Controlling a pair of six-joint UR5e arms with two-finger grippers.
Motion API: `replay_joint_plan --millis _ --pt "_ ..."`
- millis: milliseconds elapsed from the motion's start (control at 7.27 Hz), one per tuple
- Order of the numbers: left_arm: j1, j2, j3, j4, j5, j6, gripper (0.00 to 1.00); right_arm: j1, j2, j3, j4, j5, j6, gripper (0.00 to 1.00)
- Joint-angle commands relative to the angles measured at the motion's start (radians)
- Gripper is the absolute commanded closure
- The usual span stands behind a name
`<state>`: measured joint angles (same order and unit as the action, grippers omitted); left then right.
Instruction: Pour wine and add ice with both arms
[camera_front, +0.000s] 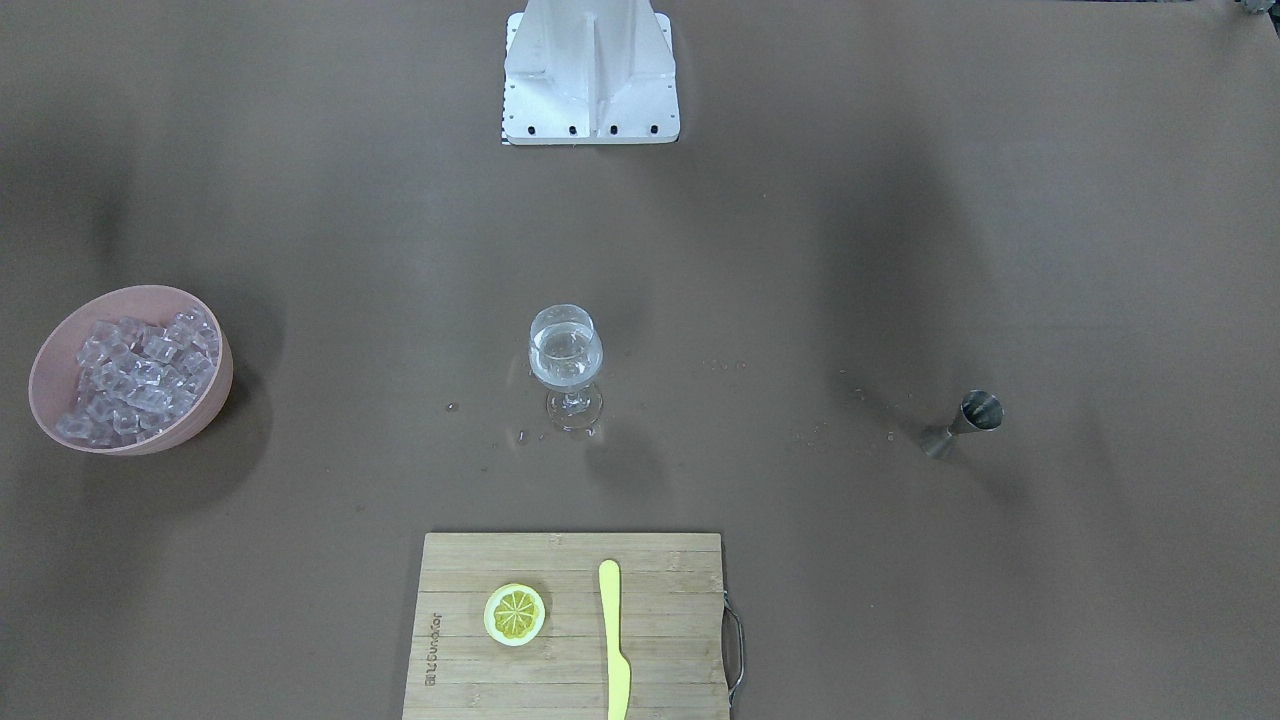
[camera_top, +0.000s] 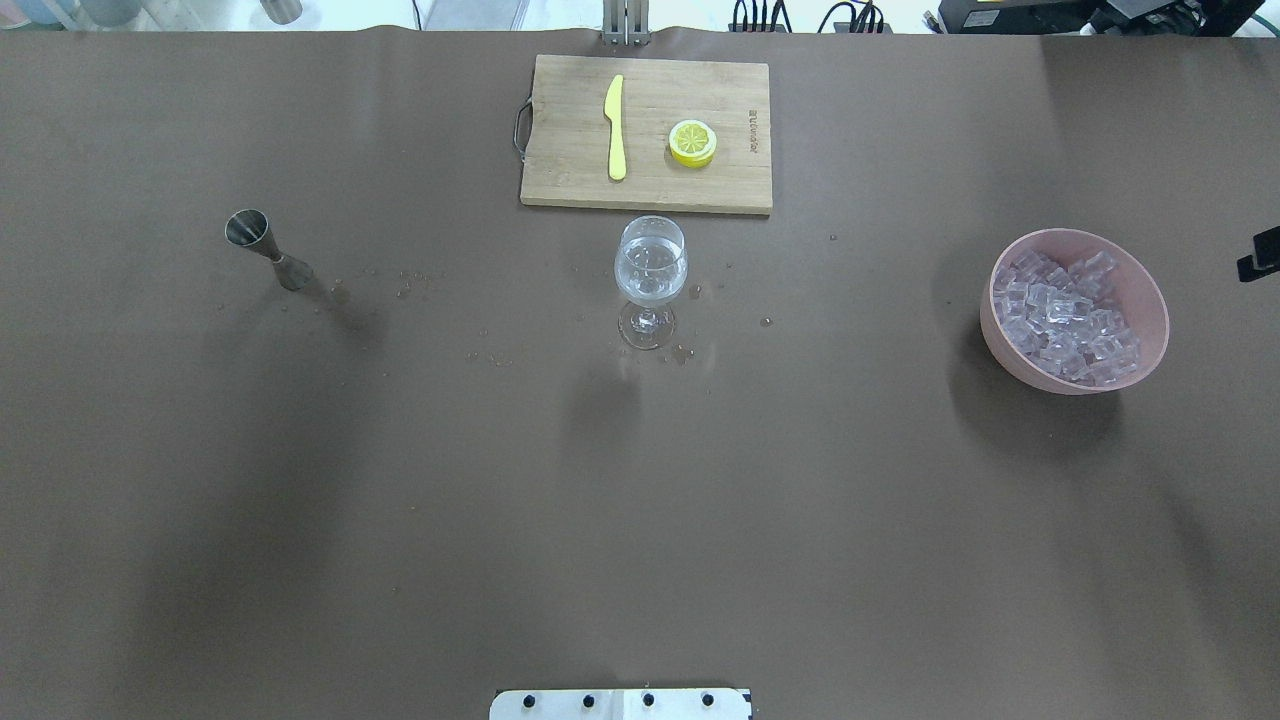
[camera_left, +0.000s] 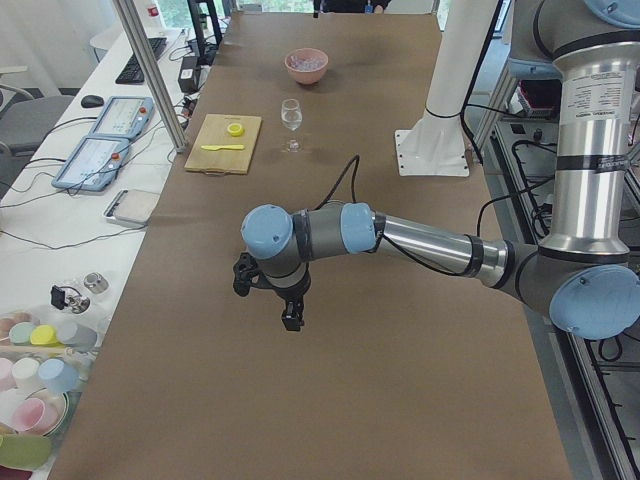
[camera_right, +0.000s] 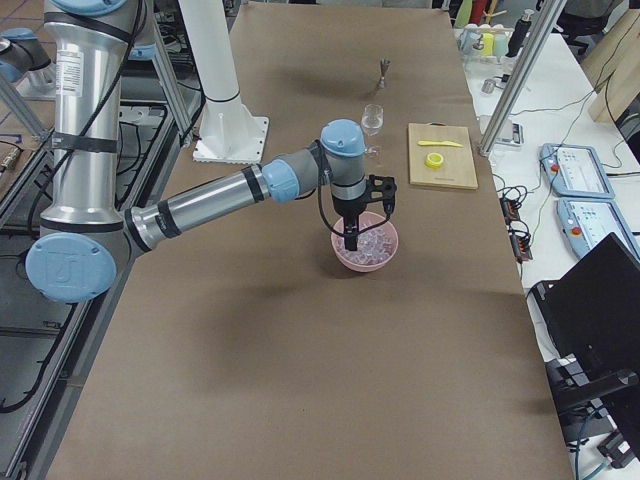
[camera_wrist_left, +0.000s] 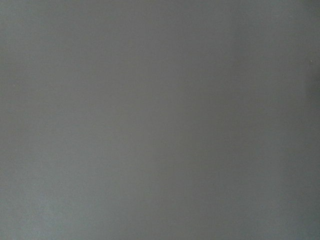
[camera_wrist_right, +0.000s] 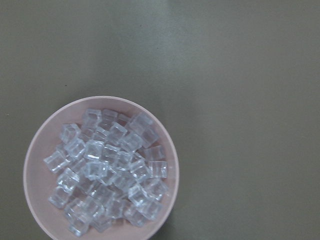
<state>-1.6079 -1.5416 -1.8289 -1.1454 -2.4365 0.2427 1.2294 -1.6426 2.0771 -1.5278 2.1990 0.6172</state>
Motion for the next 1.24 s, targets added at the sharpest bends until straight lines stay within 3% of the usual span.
replay_joint_plan --millis 0,275,688,1100 --pt "0.0 0.003 0.008 -0.032 0.002 -0.002 0.02 -0.16 0.055 -0.003 0.024 -0.123 0.209 0.0" --pt "-0.001 0.005 0.007 -0.033 0.002 -0.002 0.02 -0.229 0.095 -0.021 0.032 -0.174 0.286 0.0" --pt "0.0 0.009 0.007 -0.034 -0.001 -0.002 0.02 -0.275 0.087 -0.141 0.229 -0.188 0.347 0.0" --pt "0.0 0.011 0.008 -0.036 -0.001 0.0 0.02 -0.326 0.095 -0.193 0.248 -0.26 0.346 0.03"
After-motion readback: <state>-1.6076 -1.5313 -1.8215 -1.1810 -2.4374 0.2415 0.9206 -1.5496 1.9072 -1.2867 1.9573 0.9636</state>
